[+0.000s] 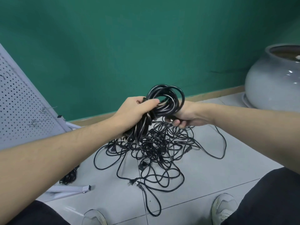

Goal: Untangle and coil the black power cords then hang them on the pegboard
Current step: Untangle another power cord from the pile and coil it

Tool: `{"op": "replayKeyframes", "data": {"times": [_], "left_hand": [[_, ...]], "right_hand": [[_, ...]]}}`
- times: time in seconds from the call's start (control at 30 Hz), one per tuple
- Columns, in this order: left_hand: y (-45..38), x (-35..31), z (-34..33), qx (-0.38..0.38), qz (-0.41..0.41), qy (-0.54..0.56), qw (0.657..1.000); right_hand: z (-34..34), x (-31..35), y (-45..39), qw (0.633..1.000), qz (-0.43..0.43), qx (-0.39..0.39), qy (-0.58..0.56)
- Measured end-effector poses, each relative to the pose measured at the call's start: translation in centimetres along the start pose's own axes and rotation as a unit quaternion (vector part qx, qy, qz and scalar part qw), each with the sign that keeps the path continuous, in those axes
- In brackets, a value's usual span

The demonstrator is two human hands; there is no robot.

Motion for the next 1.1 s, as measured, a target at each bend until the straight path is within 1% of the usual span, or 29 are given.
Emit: {"op": "replayKeyframes", "data": {"times": [0.07,0.13,0.2,0.27,0.37,0.47,0.57,0.6,0.67,0.77,0.93,1.1], "left_hand": [[-0.3,0.4,0.9,-0.041,0.031,0.022,0.998],[-0.4,0.6,1.3,-0.052,0.054,0.063,0.995],[-0.4,0.7,1.3,-0.052,0.069,0.084,0.993],[-0.5,0.9,1.1,-0.044,0.079,0.091,0.992],[-0.5,1.3,1.1,-0.038,0.110,0.108,0.987],[-0.2,0.7,0.9,-0.027,0.094,0.130,0.987],[-0.3,0.0,1.4,-0.057,0.049,0.125,0.989],[-0.4,-0.2,1.7,-0.071,0.037,0.123,0.989],[-0.2,-0.5,2.1,-0.082,0.022,0.120,0.989],[0.3,-1.0,2.2,-0.080,0.002,0.096,0.992],[0.7,-1.3,1.9,-0.058,-0.012,0.085,0.995],[0.8,-0.8,1.6,-0.067,0.003,0.066,0.996]], "right_hand": [[0.3,1.0,0.2,0.999,0.029,-0.025,-0.027],[1.5,1.9,0.0,0.989,0.049,-0.069,-0.118],[2.5,2.5,0.1,0.968,0.056,-0.096,-0.226],[2.6,2.9,0.4,0.950,0.061,-0.097,-0.289],[2.2,3.2,0.6,0.940,0.066,-0.097,-0.321],[1.5,4.0,0.7,0.923,0.069,-0.089,-0.369],[1.2,4.3,0.4,0.899,0.069,-0.109,-0.419],[1.0,4.2,0.2,0.901,0.065,-0.117,-0.413],[0.7,3.9,-0.1,0.916,0.068,-0.127,-0.374],[0.9,4.1,-0.2,0.937,0.104,-0.133,-0.307],[0.8,4.4,0.1,0.961,0.128,-0.084,-0.231],[0.7,4.7,0.9,0.973,0.153,-0.081,-0.153]]}}
Point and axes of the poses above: each hand's wrist, its own y-axis away from the middle knuckle, its own z-axis out of the back of the hand, x = y × z, the point moved 9 cm from there along -y, towards the middle knuckle, and after that the axes turned 11 degrees about -x, right-handed, at the moved point
